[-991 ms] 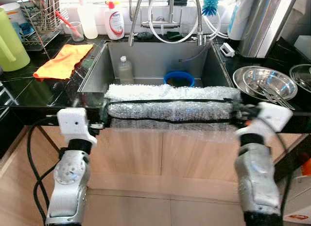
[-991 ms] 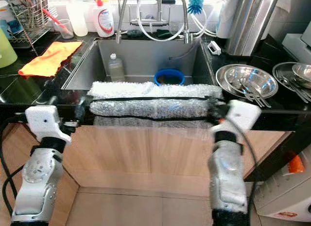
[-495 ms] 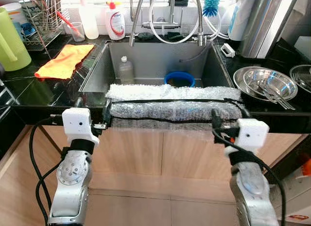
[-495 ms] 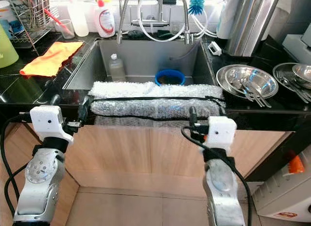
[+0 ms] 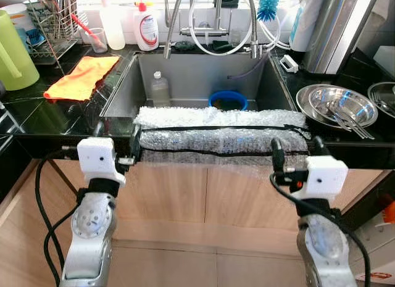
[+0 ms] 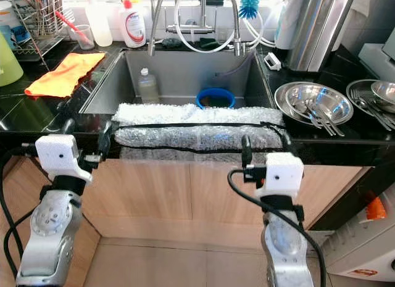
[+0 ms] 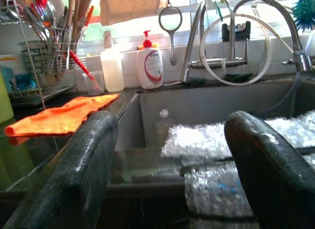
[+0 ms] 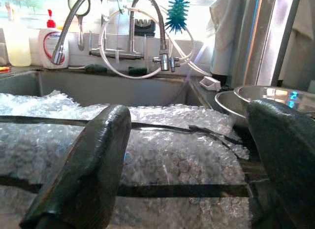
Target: Kitchen organization
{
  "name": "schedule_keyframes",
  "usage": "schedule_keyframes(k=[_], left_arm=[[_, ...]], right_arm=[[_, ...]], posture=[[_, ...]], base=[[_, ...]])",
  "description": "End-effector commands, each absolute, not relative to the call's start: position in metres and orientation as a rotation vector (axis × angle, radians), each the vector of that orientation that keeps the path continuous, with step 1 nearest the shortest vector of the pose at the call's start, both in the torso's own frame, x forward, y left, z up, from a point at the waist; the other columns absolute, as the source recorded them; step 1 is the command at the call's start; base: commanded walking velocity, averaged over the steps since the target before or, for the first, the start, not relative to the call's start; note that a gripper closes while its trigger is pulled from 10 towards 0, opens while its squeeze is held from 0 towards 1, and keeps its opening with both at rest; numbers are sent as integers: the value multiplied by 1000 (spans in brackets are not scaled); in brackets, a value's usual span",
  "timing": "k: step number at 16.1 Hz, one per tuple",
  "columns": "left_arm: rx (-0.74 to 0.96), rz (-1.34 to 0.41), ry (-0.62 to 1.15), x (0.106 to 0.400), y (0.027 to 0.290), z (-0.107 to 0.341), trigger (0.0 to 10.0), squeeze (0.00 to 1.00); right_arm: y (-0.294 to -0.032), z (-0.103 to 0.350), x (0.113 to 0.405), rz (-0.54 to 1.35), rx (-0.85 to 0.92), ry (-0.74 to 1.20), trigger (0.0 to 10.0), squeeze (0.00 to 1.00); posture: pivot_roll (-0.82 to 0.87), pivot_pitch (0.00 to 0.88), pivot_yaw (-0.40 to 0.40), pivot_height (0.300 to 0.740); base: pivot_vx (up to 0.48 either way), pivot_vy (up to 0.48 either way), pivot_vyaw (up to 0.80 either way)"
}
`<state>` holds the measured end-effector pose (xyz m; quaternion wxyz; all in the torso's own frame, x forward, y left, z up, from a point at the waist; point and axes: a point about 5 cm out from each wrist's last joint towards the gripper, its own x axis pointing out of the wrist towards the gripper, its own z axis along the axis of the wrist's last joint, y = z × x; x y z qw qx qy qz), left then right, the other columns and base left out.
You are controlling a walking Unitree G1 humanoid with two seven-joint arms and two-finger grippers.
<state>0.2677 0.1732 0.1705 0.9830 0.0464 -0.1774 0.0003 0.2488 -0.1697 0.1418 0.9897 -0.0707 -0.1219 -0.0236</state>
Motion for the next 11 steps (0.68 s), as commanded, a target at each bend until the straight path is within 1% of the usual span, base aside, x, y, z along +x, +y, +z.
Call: schedule_keyframes(k=[1,2,3,7,9,11], left_arm=[[112,-6,-384,265,171,176,10000,0],[110,-6,-383,266,170,176,10000,0],[110,-7,-383,266,170,176,10000,0],[110,-10,-386,267,170,177,10000,0],[62,27,-399,268,175,182,10000,0],[84,25,-422,269,176,188,10000,0]], right_arm=[[-167,149,247,-36,-132,-269,10000,0],[-168,148,247,-46,-140,-259,10000,0],[-168,148,247,-48,-141,-256,10000,0],[-166,148,247,-30,-141,-252,10000,0],[-165,149,248,-20,-143,-254,10000,0],[-163,149,248,-12,-140,-253,10000,0]], posture=[[-34,20,33,740],[-36,24,34,740],[-36,24,34,740],[-40,29,29,740],[-40,30,28,740],[-37,27,28,740]], base=[[0,0,0],[0,0,0],[0,0,-494],[0,0,-788],[0,0,-788],[0,0,-788]])
